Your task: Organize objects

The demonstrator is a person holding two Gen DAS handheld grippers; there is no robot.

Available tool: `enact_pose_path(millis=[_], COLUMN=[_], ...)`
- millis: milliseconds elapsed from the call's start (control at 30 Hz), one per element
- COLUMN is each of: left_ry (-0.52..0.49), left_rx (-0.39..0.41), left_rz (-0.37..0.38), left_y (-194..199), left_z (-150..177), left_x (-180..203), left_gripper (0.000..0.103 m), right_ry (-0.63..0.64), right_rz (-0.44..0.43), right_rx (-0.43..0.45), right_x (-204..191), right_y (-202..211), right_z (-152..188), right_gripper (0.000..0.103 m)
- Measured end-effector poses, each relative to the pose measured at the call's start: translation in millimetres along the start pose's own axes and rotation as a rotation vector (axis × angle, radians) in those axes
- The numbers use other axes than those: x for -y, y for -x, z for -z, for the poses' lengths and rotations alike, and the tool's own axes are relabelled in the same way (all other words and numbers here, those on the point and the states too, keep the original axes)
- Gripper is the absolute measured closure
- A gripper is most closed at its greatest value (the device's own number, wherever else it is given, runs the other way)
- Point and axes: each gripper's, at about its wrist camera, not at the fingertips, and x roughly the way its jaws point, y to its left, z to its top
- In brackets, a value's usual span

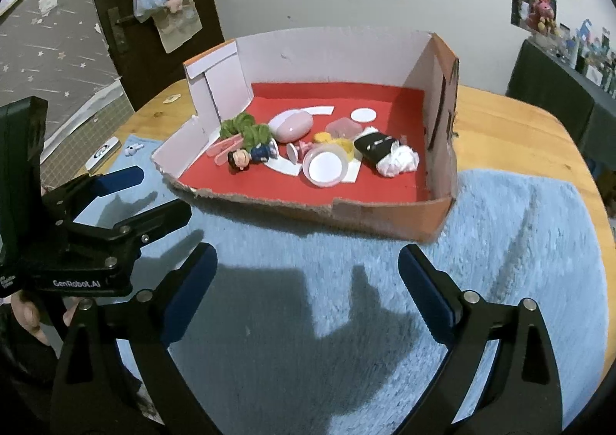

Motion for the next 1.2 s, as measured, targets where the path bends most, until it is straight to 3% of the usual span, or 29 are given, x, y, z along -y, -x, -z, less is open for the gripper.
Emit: enact_pose_path(millis=[600, 1200], left_ry=[0.031, 0.012], left_rx=[-0.102, -0.128], left_rz=[0.009, -0.024], left_y=[-17.3, -23.6], left_z=[29.0, 31.5], left_x=[-4.4, -1.6], left_gripper=[0.000, 0.000], right_ry=[-0.071, -0.085], right_rz=[0.052, 0.066], right_rx=[-0.017, 0.008], right_x=[10.5, 18.6], right_y=[-14.2, -20.0], right_z=[30.1, 39.9], right_gripper=[0.006, 0.004])
